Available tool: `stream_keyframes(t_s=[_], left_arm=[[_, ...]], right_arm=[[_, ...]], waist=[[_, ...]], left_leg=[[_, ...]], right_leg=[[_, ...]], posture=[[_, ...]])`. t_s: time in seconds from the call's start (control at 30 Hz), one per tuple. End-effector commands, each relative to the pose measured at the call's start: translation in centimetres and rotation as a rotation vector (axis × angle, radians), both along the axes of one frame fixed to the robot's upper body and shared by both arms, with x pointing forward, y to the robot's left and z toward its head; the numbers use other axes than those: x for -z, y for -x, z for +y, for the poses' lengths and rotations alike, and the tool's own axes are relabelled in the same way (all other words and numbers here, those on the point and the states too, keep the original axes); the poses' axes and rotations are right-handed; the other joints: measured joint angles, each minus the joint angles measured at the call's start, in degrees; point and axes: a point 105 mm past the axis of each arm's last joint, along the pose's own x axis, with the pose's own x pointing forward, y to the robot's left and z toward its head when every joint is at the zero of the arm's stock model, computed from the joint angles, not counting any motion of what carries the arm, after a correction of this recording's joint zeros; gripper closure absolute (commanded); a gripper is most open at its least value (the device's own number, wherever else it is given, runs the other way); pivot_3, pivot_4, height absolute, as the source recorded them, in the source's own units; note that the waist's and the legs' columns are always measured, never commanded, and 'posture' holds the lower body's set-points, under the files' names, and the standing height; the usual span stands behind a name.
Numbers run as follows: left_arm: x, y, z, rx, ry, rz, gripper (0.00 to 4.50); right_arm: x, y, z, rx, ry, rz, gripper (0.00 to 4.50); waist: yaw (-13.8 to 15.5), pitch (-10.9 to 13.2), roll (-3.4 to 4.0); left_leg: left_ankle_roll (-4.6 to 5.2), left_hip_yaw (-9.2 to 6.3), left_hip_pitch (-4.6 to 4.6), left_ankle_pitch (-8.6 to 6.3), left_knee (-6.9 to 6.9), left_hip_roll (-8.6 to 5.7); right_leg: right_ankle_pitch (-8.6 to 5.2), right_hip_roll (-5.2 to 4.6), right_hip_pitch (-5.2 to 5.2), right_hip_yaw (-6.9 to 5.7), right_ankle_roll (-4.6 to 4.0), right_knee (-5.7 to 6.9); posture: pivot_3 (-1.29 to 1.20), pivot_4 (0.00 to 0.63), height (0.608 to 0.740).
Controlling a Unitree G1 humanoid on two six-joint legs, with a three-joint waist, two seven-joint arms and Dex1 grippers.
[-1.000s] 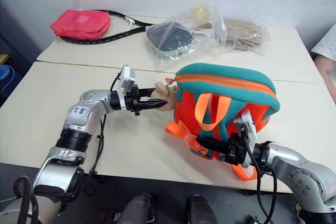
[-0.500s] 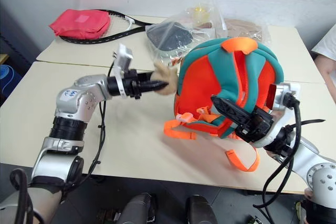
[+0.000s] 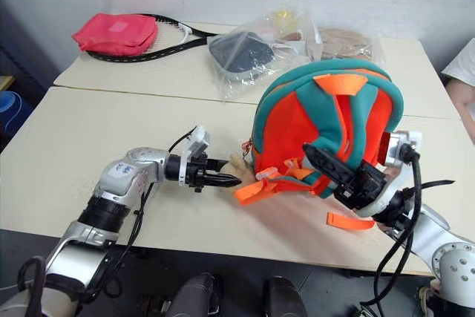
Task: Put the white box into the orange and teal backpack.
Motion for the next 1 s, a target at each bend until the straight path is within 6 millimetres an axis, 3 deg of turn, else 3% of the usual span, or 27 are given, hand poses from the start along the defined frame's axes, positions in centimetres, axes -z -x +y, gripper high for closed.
stream_keyframes(t_s=[0.03, 0.1, 0.2, 0.27, 0.37, 0.47, 0.57, 0.7, 0.8, 1.0], left_arm=[[-0.2, -0.8, 1.0, -0.049, 0.051, -0.087, 2.51], [-1.0, -1.1, 1.2, -0.060, 0.081, -0.127, 2.51], [-2.6, -1.2, 2.8, -0.078, 0.092, -0.196, 1.52], [-3.0, -1.3, 4.4, -0.104, 0.047, -0.252, 1.07], [-3.4, -1.0, 7.2, -0.144, -0.003, -0.296, 0.04], [-3.2, 0.5, 9.7, -0.135, -0.064, -0.326, 0.00], [-2.6, 2.1, 12.2, -0.208, -0.085, -0.338, 0.00], [-1.3, 3.6, 15.2, -0.363, -0.156, -0.411, 0.00], [-0.5, 3.6, 16.6, -0.461, -0.189, -0.426, 0.00], [0.7, 5.3, 16.9, -0.447, -0.256, -0.440, 0.00]], right_arm=[[0.5, 0.5, 0.5, 0.007, 0.107, -0.059, 4.48], [1.1, 0.1, 0.4, 0.051, 0.164, -0.083, 4.48], [2.3, -0.1, 0.2, 0.088, 0.339, -0.132, 3.45], [2.3, -0.1, -0.8, 0.140, 0.409, -0.181, 2.98], [2.6, 0.5, -3.0, 0.192, 0.542, -0.247, 1.89], [3.8, 1.5, -5.9, 0.223, 0.751, -0.321, 0.85], [3.5, 2.1, -9.4, 0.282, 0.831, -0.341, 0.03], [4.5, 3.1, -14.2, 0.216, 1.039, -0.282, 0.03], [4.5, 2.3, -17.0, 0.302, 1.109, -0.322, 0.03], [5.6, 1.1, -17.5, 0.311, 1.157, -0.395, 0.03]], waist=[[-0.06, 0.00, 0.00], [-0.07, 0.00, 0.00], [-0.13, 0.00, 0.00], [-0.10, 0.00, 0.00], [-0.05, 0.00, 0.00], [-0.01, 0.01, 0.02], [-0.05, 0.01, 0.02], [-0.14, 0.05, 0.07], [-0.06, 0.05, 0.08], [-0.26, 0.04, 0.24]], left_leg=[[0.01, 0.01, 0.00, 0.00, -0.01, 0.00], [0.07, 0.00, -0.01, -0.03, -0.01, 0.00], [0.08, 0.02, -0.01, -0.04, -0.02, 0.00], [0.00, 0.03, -0.02, 0.00, -0.06, 0.00], [-0.02, 0.03, -0.03, 0.01, -0.11, 0.02], [0.02, 0.07, -0.03, -0.02, -0.11, -0.01], [0.09, 0.08, 0.01, -0.07, -0.06, -0.03], [0.40, 0.13, 0.15, -0.26, -0.12, -0.06], [0.40, 0.11, 0.27, -0.27, -0.18, -0.01], [0.36, 0.23, 0.37, -0.28, -0.27, -0.01]], right_leg=[[0.00, 0.00, 0.00, 0.02, 0.00, 0.00], [0.00, 0.00, -0.03, 0.01, 0.00, 0.02], [0.00, 0.01, -0.06, 0.03, 0.00, 0.05], [0.00, 0.02, -0.11, 0.04, 0.00, 0.08], [0.00, 0.04, -0.11, 0.03, 0.00, 0.17], [0.00, 0.01, -0.03, 0.03, 0.00, 0.13], [0.00, -0.04, 0.06, 0.04, 0.00, -0.01], [0.00, -0.13, 0.10, 0.11, 0.00, -0.18], [-0.01, -0.10, 0.19, 0.09, -0.01, -0.21], [-0.01, -0.11, 0.15, 0.14, -0.02, -0.09]], posture=[[0.00, 0.150, 0.740], [0.00, 0.150, 0.740], [0.00, 0.150, 0.740], [0.00, 0.150, 0.740], [0.00, 0.150, 0.740], [0.00, 0.150, 0.740], [0.00, 0.150, 0.740], [0.00, 0.150, 0.740], [0.00, 0.150, 0.740], [0.00, 0.150, 0.740]])
